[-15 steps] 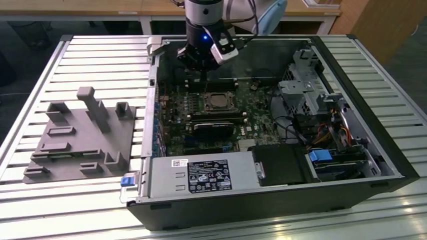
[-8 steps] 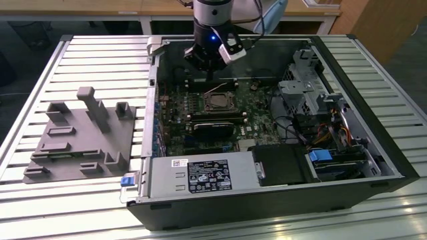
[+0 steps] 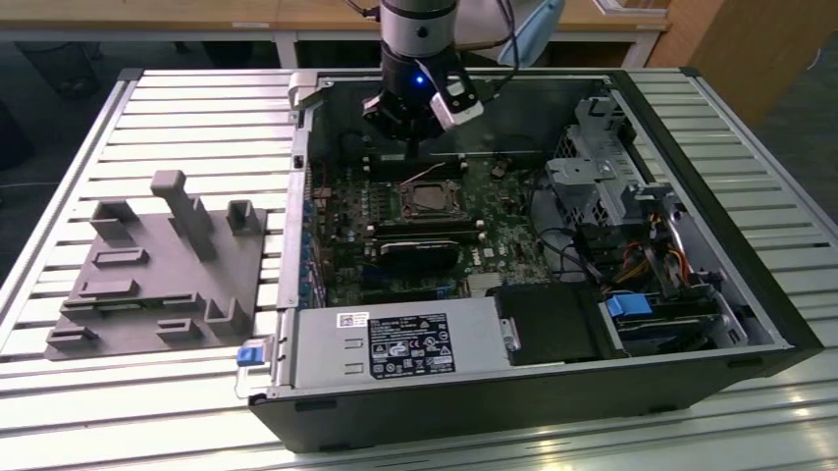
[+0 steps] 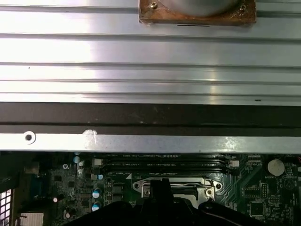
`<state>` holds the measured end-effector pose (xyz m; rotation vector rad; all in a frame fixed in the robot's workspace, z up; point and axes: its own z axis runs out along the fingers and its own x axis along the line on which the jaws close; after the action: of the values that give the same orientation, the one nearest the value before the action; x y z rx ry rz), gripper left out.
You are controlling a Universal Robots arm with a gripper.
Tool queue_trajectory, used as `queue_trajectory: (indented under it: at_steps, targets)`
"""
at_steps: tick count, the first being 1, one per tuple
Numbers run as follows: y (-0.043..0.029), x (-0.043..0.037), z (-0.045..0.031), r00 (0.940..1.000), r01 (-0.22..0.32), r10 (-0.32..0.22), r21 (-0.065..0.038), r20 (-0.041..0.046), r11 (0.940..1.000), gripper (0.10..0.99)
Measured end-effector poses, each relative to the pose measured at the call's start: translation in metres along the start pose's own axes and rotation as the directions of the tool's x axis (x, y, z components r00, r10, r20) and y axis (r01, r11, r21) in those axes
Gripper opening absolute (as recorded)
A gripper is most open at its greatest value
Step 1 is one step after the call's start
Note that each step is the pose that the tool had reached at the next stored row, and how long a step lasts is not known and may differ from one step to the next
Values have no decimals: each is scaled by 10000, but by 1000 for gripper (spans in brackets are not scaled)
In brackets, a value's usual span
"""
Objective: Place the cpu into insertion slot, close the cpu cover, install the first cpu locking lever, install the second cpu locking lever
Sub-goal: 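Install the first cpu locking lever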
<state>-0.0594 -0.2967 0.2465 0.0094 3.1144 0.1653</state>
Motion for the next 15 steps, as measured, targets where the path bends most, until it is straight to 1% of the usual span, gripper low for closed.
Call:
queue_trajectory:
  at_steps: [3,7,10,15]
  targets:
    - [-3,-17,25,10000,37,-37,0,1,10000,106]
    - [-4,-86,47,10000,37,-37,0,2,10000,106]
    - [-7,-122,71,10000,37,-37,-1,2,10000,106]
    - [-12,-155,118,9999,140,-140,-3,-10,9999,106]
